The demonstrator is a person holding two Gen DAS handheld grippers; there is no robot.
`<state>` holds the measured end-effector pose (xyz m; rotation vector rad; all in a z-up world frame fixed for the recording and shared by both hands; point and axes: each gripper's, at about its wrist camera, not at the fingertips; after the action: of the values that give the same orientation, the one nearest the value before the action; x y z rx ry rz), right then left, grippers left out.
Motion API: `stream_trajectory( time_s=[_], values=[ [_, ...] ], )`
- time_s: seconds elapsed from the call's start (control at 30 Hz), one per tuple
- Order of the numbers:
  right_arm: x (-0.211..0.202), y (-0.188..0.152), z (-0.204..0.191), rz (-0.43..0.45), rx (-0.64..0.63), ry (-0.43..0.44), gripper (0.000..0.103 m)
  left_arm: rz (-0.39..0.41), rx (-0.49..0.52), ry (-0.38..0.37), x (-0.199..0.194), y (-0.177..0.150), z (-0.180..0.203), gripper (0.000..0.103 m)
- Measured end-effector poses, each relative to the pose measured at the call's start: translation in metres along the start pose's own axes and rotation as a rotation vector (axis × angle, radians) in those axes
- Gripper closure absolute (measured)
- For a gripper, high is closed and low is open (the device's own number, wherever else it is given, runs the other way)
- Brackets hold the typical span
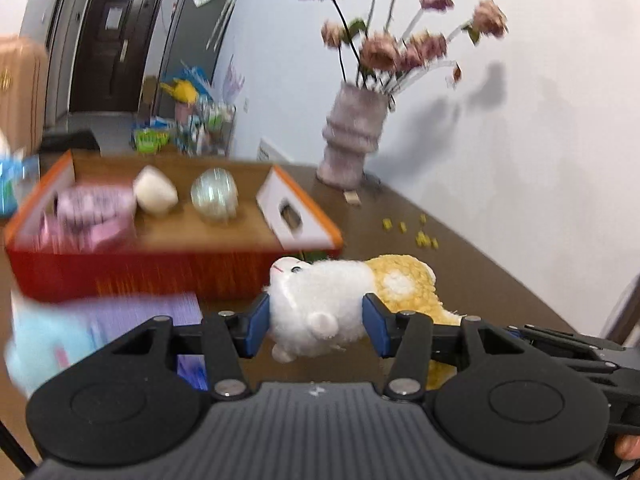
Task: Organize soft objects
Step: 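Carry the plush dog into the box and open both tools, then withdraw both tools from the box toward the light-blue fluffy plush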
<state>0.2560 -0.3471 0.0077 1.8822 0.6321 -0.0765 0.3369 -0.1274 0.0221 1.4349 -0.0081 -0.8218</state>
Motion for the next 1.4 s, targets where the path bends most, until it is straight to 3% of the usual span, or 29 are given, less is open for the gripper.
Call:
stream_trajectory(
  time_s=[0.17, 0.3, 0.47, 0.7, 0.87, 0.93, 1.17, 1.4],
  values=[
    [0.051, 0.061, -0.004, 0.055, -0.042, 0.045, 0.068, 0.049, -0.009, 0.035, 0.029, 0.064, -0.033, 0.052],
    [0.111, 0.096, 0.012, -0.01, 0.005, 0.072, 0.068, 0.011, -0.03, 0.07, 0.071, 0.089, -0.062, 0.052],
    [0.176, 0.107, 0.034, -0.096, 0.031, 0.042, 0.068, -0.067, -0.096, 0.084, 0.127, 0.085, -0.093, 0.052],
    [0.207, 0.095, 0.034, -0.188, -0.061, -0.093, 0.065, -0.122, -0.018, 0.084, 0.154, 0.067, -0.095, 0.052],
    [0.197, 0.096, 0.026, -0.148, -0.121, -0.172, 0.059, -0.094, 0.066, 0.137, 0.139, 0.07, -0.083, 0.049],
    [0.189, 0.102, 0.023, -0.131, -0.128, -0.18, 0.059, -0.073, 0.068, 0.156, 0.124, 0.077, -0.082, 0.043],
    [0.135, 0.146, -0.009, -0.018, -0.177, -0.152, 0.058, 0.025, 0.115, 0.334, 0.05, 0.114, -0.074, 0.028],
    [0.078, 0.166, -0.05, 0.068, -0.258, -0.166, 0.037, 0.116, 0.128, 0.405, -0.035, 0.121, -0.061, 0.018]
  ],
)
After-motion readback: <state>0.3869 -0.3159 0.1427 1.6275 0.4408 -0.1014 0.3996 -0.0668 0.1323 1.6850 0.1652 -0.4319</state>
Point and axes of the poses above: each gripper's, at about its wrist camera, not at the fingertips, and x roughly the way its jaws point, z to its right, y to its top, and after that the axes turned 5 degrees about x, right-handed
